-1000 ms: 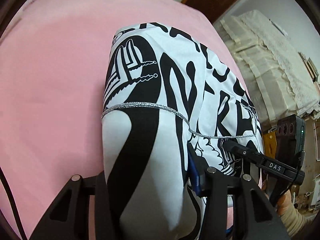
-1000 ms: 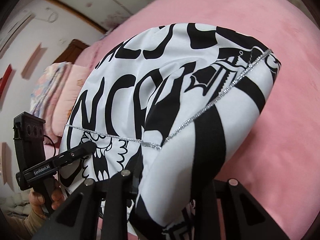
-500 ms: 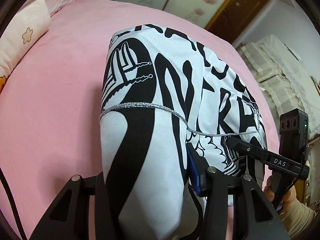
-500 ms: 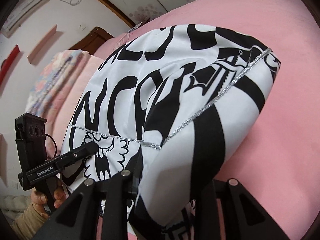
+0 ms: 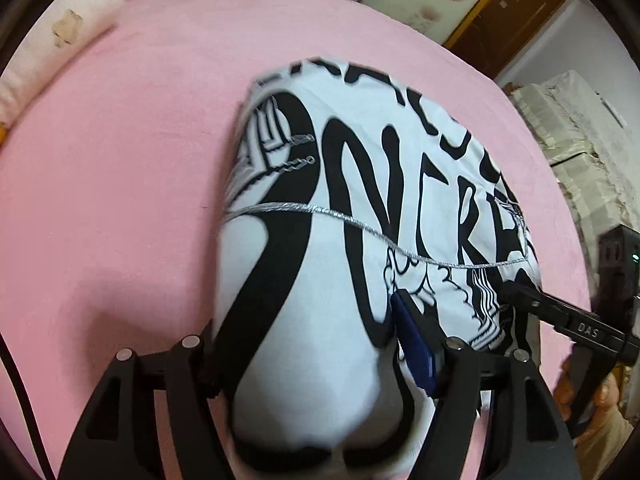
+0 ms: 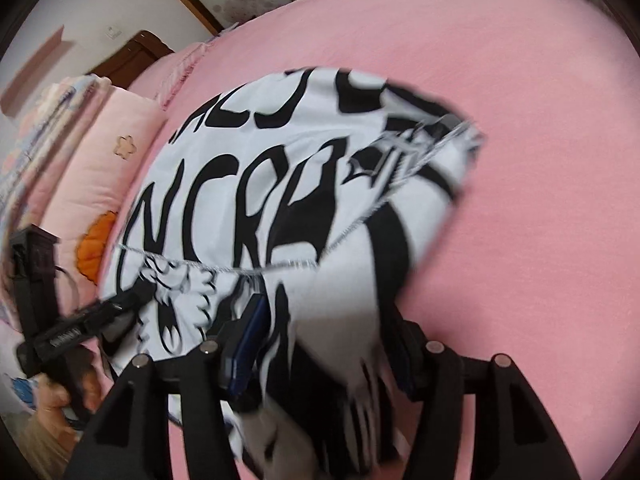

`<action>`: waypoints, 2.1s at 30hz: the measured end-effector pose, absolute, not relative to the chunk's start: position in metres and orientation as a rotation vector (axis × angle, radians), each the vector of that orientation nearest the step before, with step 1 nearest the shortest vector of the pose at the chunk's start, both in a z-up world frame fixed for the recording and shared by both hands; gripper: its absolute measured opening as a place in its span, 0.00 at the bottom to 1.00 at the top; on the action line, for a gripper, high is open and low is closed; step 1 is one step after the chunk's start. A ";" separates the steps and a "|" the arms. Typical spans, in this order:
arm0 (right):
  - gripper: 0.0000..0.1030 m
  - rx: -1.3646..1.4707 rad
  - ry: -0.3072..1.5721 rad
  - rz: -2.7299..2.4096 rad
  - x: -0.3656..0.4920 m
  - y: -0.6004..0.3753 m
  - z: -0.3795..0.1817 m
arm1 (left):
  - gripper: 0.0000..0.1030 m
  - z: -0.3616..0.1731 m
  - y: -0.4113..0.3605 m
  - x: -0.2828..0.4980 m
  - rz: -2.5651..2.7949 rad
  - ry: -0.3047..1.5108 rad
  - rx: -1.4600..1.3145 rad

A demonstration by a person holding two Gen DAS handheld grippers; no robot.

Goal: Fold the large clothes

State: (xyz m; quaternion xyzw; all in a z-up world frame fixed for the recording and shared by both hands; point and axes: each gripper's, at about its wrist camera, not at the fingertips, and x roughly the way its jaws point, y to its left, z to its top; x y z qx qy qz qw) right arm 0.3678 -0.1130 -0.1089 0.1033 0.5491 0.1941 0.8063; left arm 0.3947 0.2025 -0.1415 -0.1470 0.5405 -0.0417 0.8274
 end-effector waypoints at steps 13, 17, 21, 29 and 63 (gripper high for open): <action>0.22 -0.008 1.051 0.380 0.305 -0.077 -0.096 | 0.12 -0.091 0.117 0.320 0.053 1.023 -0.089; 0.05 0.023 1.111 0.379 0.309 -0.088 -0.118 | 0.10 -0.123 0.131 0.319 0.091 1.090 -0.177; 0.10 0.016 1.086 0.362 0.300 -0.102 -0.091 | 0.14 -0.113 0.121 0.311 0.075 1.042 -0.167; 0.37 0.083 1.112 0.340 0.264 -0.144 -0.039 | 0.38 -0.041 0.088 0.256 0.082 1.022 -0.194; 0.49 0.275 1.176 0.191 -0.004 -0.393 0.093 | 0.60 0.110 -0.175 -0.013 0.089 1.145 -0.154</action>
